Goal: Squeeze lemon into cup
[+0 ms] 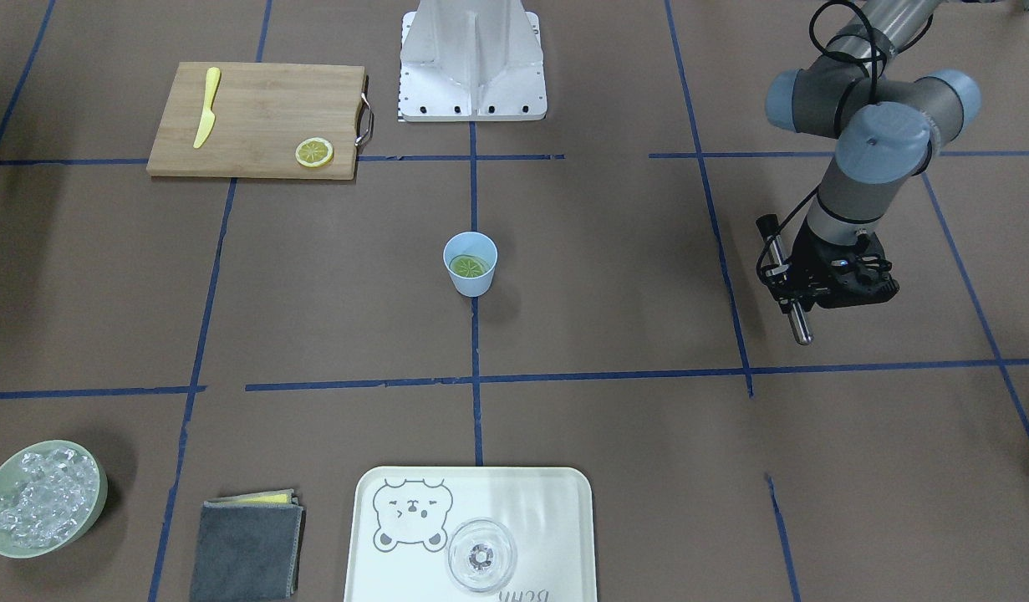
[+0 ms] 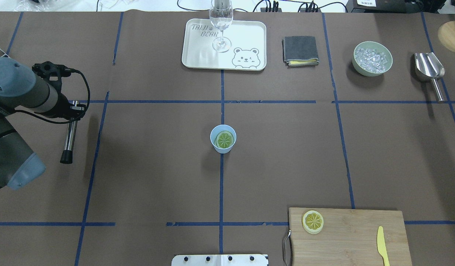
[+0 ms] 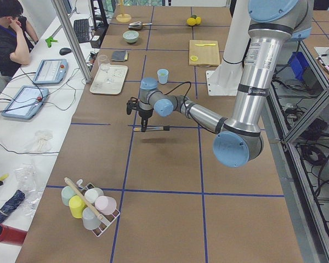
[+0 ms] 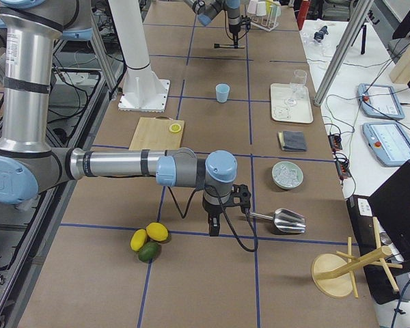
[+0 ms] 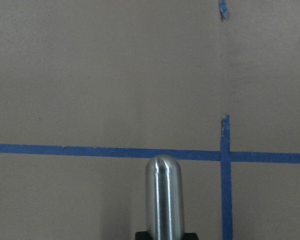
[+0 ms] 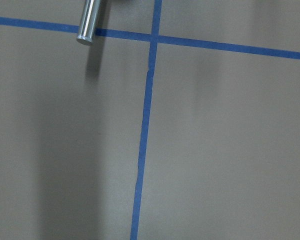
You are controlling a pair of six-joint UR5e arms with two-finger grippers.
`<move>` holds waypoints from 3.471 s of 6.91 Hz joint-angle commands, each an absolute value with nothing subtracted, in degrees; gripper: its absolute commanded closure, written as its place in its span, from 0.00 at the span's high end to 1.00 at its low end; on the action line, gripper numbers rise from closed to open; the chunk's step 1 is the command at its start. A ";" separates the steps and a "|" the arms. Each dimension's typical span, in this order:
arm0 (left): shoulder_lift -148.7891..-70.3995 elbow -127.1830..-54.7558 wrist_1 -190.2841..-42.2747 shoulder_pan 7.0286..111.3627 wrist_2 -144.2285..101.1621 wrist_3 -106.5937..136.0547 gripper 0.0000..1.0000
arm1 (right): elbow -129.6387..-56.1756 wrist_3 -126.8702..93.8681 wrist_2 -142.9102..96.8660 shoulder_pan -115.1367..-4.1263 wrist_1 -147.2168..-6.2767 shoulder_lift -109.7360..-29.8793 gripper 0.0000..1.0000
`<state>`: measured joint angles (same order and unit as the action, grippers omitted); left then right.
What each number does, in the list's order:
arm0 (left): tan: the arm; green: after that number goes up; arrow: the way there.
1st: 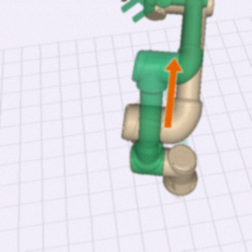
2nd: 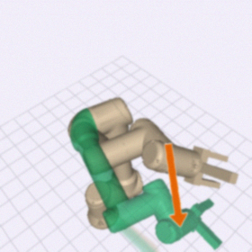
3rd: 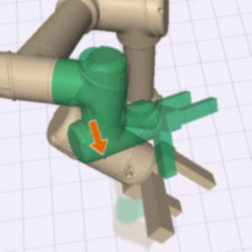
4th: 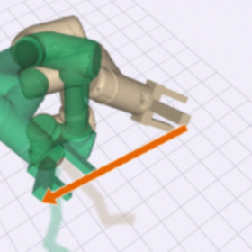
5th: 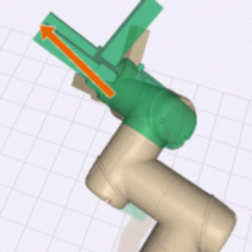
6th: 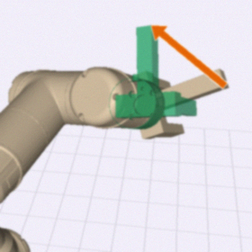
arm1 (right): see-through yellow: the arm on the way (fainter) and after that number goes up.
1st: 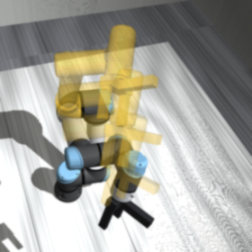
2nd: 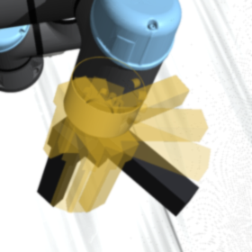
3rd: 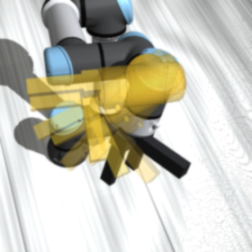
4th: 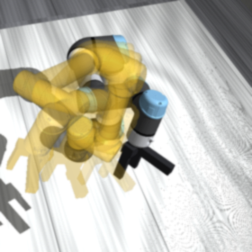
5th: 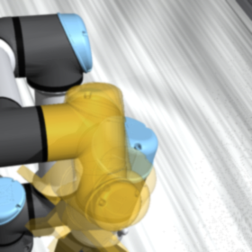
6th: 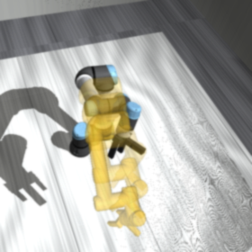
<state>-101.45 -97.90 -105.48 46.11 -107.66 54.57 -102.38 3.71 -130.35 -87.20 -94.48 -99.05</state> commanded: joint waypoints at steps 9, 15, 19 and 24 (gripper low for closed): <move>-101.16 -94.83 -110.48 43.15 -103.27 50.80 1.00 | -102.48 3.69 -130.34 -87.28 -94.48 -98.96 1.00; -97.49 -102.73 -109.07 54.42 -116.47 35.77 1.00 | -102.31 3.69 -130.34 -87.28 -94.48 -98.88 1.00; -90.97 -101.36 -95.76 82.09 -119.88 -9.55 1.00 | -102.04 3.60 -130.34 -87.19 -94.48 -98.96 1.00; -82.98 -98.60 -93.69 95.18 -128.50 -16.96 1.00 | -102.39 3.60 -130.34 -87.19 -94.48 -98.96 1.00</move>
<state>-84.50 -97.06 -93.84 94.09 -128.16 -15.64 -102.22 3.60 -130.34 -87.22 -94.48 -98.96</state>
